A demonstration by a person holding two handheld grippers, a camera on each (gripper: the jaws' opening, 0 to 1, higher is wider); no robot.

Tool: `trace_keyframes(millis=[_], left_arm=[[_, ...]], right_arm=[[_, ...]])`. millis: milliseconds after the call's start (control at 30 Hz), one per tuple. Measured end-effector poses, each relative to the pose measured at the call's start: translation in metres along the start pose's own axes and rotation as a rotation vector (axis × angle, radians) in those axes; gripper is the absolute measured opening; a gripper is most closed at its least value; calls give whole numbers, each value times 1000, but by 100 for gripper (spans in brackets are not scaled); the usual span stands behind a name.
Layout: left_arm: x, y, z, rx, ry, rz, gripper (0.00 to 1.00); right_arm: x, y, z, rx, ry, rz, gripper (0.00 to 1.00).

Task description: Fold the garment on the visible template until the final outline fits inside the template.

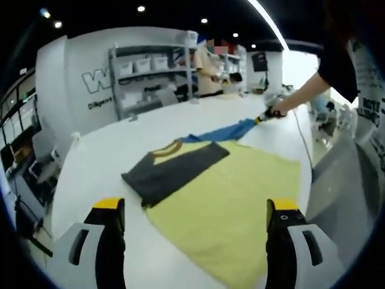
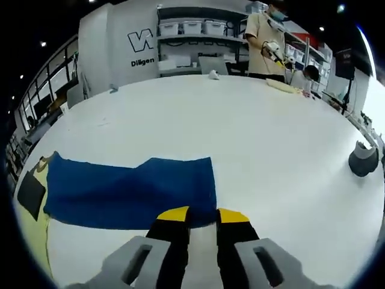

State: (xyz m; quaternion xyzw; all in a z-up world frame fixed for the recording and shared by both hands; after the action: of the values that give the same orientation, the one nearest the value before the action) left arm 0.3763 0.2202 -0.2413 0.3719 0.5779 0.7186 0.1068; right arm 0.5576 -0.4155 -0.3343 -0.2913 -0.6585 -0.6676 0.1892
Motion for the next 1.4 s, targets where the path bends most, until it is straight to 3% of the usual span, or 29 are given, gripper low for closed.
trace_keyframes(millis=[67, 100, 200, 367, 667, 900, 1033, 1167, 1300, 1400], left_arm=[[-1, -5, 2, 12, 3, 4, 91], [-2, -7, 2, 22, 4, 4, 91], [-4, -11, 3, 40, 11, -2, 91], [-6, -9, 0, 33, 6, -9, 90], [-4, -4, -1, 20, 0, -29, 89], [6, -2, 1, 12, 16, -48, 90], [12, -2, 3, 31, 31, -73, 89], [20, -6, 5, 32, 44, -72, 89], [25, -5, 7, 41, 68, -90, 89], [25, -4, 6, 54, 76, -98, 89]], right_arm=[[2, 1, 0, 10, -4, 1, 0], [2, 5, 2, 76, 27, -19, 0], [8, 8, 6, 143, 38, -11, 0], [22, 19, 2, 89, 41, -50, 0], [44, 47, 20, 47, 173, -157, 0], [84, 89, 63, 20, 280, -258, 0], [90, 106, 73, 3, 362, -313, 0], [118, 129, 125, 74, 445, -358, 0], [126, 144, 154, 26, 548, -415, 0], [135, 153, 182, 60, 581, -437, 0]])
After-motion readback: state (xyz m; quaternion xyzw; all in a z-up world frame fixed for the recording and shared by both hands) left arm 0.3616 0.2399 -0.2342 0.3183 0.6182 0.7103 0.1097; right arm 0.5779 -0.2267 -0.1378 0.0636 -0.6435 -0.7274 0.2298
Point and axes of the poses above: the point that each gripper's makers call its tool centre point, and the gripper's own axes: x roughly backward along the fingers, z roughly to its left, y roughly out of its top, the point moved 8 cm from there along x, roughly backward along the fingers, and after that the axes turned 3 degrees about -z, right-handed, at the moved point
